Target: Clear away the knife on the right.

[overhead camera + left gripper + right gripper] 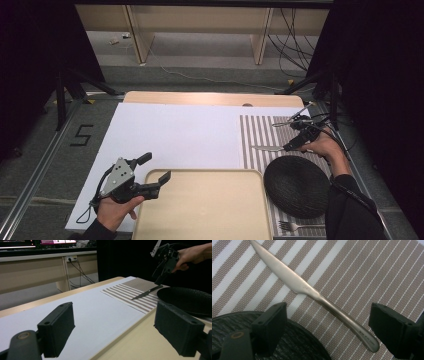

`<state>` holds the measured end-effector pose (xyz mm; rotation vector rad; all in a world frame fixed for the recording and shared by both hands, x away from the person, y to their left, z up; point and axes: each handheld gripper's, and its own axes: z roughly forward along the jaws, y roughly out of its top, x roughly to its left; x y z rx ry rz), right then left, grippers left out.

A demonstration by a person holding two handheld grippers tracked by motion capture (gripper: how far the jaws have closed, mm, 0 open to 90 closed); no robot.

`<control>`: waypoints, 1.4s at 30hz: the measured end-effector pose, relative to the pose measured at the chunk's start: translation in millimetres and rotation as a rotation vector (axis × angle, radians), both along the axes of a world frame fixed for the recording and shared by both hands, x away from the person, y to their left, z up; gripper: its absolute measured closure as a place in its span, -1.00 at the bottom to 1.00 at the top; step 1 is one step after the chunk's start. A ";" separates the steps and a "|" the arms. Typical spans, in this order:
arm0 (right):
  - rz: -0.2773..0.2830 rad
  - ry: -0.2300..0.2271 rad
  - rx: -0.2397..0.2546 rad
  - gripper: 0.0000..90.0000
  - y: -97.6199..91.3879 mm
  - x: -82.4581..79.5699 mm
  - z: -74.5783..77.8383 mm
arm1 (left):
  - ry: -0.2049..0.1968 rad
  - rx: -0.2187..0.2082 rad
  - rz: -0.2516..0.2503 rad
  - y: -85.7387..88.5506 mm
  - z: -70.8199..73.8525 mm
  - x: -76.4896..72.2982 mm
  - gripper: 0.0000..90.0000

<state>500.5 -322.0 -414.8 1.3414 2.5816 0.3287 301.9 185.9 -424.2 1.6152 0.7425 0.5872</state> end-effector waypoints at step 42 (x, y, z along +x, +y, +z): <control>0.006 0.128 -0.149 -0.35 -1.5 27.9 -30.8 | -0.006 0.005 0.003 0.5 0.2 -0.2 -0.65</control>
